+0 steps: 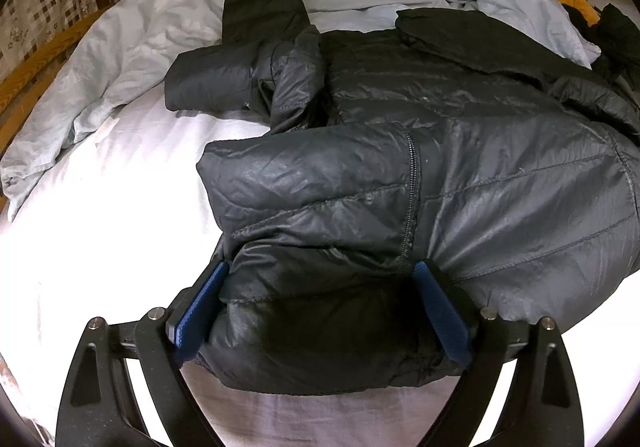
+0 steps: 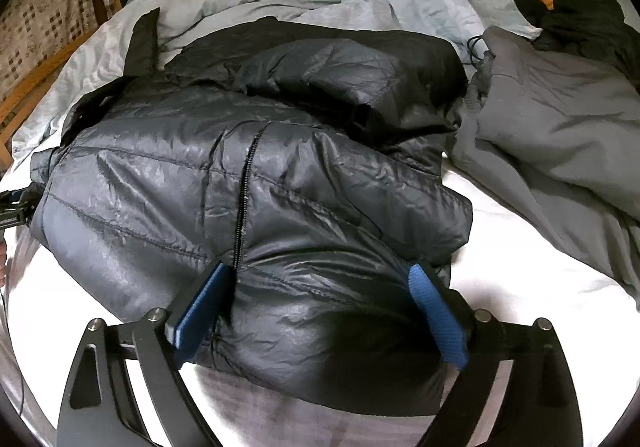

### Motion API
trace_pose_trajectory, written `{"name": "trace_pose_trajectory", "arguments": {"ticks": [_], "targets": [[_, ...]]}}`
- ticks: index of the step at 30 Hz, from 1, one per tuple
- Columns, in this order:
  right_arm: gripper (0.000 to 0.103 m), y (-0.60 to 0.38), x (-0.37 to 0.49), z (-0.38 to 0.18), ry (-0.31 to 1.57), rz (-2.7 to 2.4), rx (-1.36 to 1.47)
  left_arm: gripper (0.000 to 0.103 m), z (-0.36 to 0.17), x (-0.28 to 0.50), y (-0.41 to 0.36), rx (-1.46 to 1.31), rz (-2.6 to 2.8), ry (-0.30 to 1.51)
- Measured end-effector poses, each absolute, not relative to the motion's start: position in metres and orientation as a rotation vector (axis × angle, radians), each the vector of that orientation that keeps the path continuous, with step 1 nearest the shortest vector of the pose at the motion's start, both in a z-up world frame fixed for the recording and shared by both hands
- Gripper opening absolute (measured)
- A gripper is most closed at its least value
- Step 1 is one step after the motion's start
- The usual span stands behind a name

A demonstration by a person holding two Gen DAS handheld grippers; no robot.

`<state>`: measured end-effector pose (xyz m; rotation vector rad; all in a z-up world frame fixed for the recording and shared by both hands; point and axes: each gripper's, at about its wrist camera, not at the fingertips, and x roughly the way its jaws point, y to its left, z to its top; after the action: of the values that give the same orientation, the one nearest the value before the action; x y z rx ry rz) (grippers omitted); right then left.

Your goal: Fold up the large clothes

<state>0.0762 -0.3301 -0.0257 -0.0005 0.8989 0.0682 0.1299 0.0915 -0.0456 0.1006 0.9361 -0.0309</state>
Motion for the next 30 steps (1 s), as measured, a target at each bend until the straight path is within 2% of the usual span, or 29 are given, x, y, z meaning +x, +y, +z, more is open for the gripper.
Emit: {"name": "trace_pose_trajectory", "arguments": {"ticks": [8, 15, 16, 19, 20, 22, 23, 24, 25, 26, 28, 30], "targets": [[0.093, -0.343, 0.061, 0.008, 0.816, 0.067, 0.045, 0.092, -0.001, 0.112, 0.123, -0.081, -0.135, 0.762], [0.093, -0.377, 0.051, 0.007, 0.856, 0.056, 0.218, 0.091, -0.016, 0.107, 0.160, -0.282, -0.152, 0.883], [0.093, -0.384, 0.051, 0.002, 0.876, 0.068, 0.271, 0.089, -0.023, 0.109, 0.160, -0.284, -0.173, 0.911], [0.093, -0.392, 0.054, -0.014, 0.930, 0.097, 0.332, 0.059, -0.046, 0.115, 0.156, -0.297, -0.259, 1.015], [0.090, -0.392, 0.056, -0.020, 0.946, 0.118, 0.343, 0.057, -0.050, 0.115, 0.154, -0.303, -0.271, 1.023], [0.080, -0.389, 0.057, -0.025, 0.943, 0.140, 0.341, 0.054, -0.052, 0.115, 0.152, -0.307, -0.270, 1.007], [0.075, -0.388, 0.057, -0.027, 0.937, 0.163, 0.346, 0.049, -0.051, 0.114, 0.150, -0.305, -0.271, 1.002], [0.059, -0.389, 0.057, -0.028, 0.927, 0.197, 0.367, 0.046, -0.050, 0.113, 0.148, -0.309, -0.274, 0.995], [0.040, -0.391, 0.057, -0.031, 0.920, 0.235, 0.399, 0.037, -0.050, 0.111, 0.145, -0.317, -0.282, 0.993], [0.033, -0.391, 0.057, -0.032, 0.922, 0.259, 0.418, 0.027, -0.049, 0.109, 0.143, -0.319, -0.294, 0.994], [0.022, -0.387, 0.054, -0.026, 0.912, 0.259, 0.396, 0.017, -0.043, 0.105, 0.138, -0.298, -0.308, 0.979], [0.019, -0.378, 0.044, -0.013, 0.891, 0.226, 0.315, 0.013, -0.028, 0.098, 0.138, -0.270, -0.301, 0.937]]}}
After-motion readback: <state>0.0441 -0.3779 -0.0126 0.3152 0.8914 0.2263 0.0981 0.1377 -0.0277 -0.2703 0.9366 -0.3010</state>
